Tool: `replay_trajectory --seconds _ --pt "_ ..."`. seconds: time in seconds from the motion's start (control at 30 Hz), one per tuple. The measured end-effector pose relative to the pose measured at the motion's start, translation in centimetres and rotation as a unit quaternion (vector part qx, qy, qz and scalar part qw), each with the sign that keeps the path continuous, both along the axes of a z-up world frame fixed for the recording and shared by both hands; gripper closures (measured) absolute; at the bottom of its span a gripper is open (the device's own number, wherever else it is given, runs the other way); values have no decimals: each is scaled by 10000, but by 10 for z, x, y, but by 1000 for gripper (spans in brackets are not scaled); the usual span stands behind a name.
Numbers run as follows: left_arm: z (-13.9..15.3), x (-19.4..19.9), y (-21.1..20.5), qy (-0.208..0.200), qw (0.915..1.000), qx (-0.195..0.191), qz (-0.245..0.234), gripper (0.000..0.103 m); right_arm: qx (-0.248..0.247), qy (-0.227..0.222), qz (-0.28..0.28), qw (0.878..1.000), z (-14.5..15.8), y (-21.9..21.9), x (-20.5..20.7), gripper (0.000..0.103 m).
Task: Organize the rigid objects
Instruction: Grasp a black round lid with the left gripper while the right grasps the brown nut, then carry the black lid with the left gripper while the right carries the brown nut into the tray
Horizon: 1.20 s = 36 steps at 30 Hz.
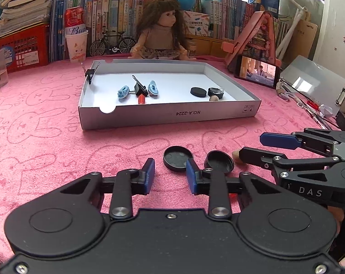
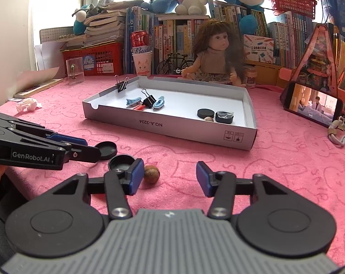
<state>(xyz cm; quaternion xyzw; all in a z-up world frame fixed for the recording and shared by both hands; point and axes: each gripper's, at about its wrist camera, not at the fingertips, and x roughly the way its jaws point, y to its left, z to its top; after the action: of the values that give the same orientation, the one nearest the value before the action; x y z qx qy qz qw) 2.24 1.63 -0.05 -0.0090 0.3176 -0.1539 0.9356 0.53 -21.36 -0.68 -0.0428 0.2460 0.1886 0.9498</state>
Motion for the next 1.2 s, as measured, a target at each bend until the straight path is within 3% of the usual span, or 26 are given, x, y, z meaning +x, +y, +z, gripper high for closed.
replay_trajectory --seconds 0.4,0.5,0.67,0.8,1.03,1.2 --pt "-3 17 -6 -96 9999 10 92 62 16 128 177 9998 -5 8 4 52" --pt "-4 21 -8 -130 9999 23 93 61 -22 167 178 9997 -8 10 5 57" --pt "-5 23 -11 -187 9998 43 102 62 11 155 172 9997 -8 9 7 61" --pt "-5 24 -11 -194 9998 -17 96 73 13 148 108 9998 -8 8 8 71" --pt "-5 24 -10 -198 9998 -27 95 73 -9 143 127 9998 -8 8 9 82" --pt "-5 24 -10 -215 9997 -32 104 73 -37 145 97 9998 -7 10 11 82"
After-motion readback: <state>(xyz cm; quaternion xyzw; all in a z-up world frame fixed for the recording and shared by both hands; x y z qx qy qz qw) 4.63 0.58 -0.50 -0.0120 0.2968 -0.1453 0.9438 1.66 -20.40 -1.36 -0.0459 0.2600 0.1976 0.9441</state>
